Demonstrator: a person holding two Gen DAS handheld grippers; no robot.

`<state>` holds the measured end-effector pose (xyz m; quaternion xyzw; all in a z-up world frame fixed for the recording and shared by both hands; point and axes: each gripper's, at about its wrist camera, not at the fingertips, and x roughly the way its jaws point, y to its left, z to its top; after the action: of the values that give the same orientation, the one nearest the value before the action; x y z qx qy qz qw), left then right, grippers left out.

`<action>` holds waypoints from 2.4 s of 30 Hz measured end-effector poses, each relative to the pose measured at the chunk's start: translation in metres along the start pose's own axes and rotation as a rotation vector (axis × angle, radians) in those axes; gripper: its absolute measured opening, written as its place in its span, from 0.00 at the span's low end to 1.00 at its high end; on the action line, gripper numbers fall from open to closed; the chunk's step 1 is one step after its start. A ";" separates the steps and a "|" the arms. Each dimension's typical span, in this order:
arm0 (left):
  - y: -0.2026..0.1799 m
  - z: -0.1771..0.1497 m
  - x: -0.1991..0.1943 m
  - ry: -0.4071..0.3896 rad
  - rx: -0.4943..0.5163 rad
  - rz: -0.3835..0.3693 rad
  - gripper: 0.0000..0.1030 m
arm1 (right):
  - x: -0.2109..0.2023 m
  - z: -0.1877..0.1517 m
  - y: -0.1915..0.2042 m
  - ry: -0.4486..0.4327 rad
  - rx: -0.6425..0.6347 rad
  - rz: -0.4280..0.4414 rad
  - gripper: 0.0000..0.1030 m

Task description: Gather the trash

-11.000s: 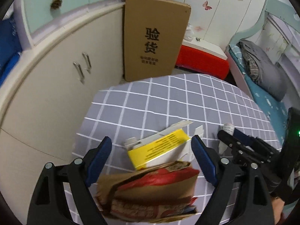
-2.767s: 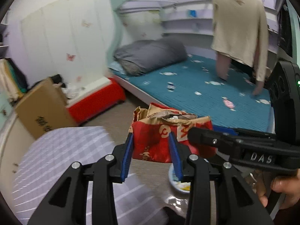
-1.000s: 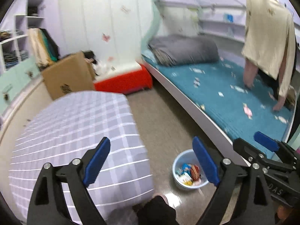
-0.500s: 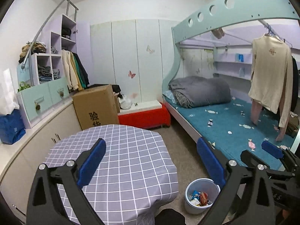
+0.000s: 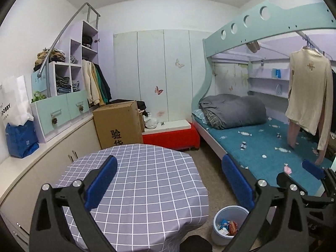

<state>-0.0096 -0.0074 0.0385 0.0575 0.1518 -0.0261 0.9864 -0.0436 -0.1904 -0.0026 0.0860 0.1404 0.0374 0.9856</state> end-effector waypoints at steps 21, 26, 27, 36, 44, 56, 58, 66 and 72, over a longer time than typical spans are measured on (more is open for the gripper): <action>-0.018 -0.011 -0.002 0.007 0.051 -0.009 0.95 | 0.002 -0.009 0.004 0.014 0.005 -0.003 0.89; -0.020 -0.011 -0.002 0.009 0.059 -0.009 0.95 | 0.002 -0.011 0.003 0.020 0.007 0.000 0.89; -0.021 -0.010 -0.002 0.008 0.061 -0.007 0.95 | 0.002 -0.012 0.003 0.021 0.007 0.000 0.89; -0.024 -0.011 -0.003 0.010 0.060 -0.012 0.95 | 0.003 -0.013 0.003 0.026 0.008 0.002 0.89; -0.024 -0.010 -0.003 0.012 0.062 -0.013 0.95 | 0.003 -0.013 0.002 0.027 0.008 0.003 0.89; -0.028 -0.011 -0.003 0.015 0.064 -0.013 0.95 | 0.003 -0.013 0.003 0.030 0.009 0.003 0.89; -0.029 -0.011 -0.003 0.015 0.064 -0.011 0.95 | 0.004 -0.015 0.003 0.031 0.011 0.004 0.89; -0.029 -0.011 -0.004 0.014 0.063 -0.011 0.95 | 0.003 -0.018 0.006 0.031 0.011 0.006 0.89; -0.029 -0.012 -0.003 0.015 0.068 -0.013 0.95 | 0.005 -0.020 0.007 0.033 0.013 0.007 0.89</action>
<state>-0.0177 -0.0351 0.0252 0.0900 0.1585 -0.0373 0.9825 -0.0453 -0.1799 -0.0217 0.0921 0.1564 0.0413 0.9825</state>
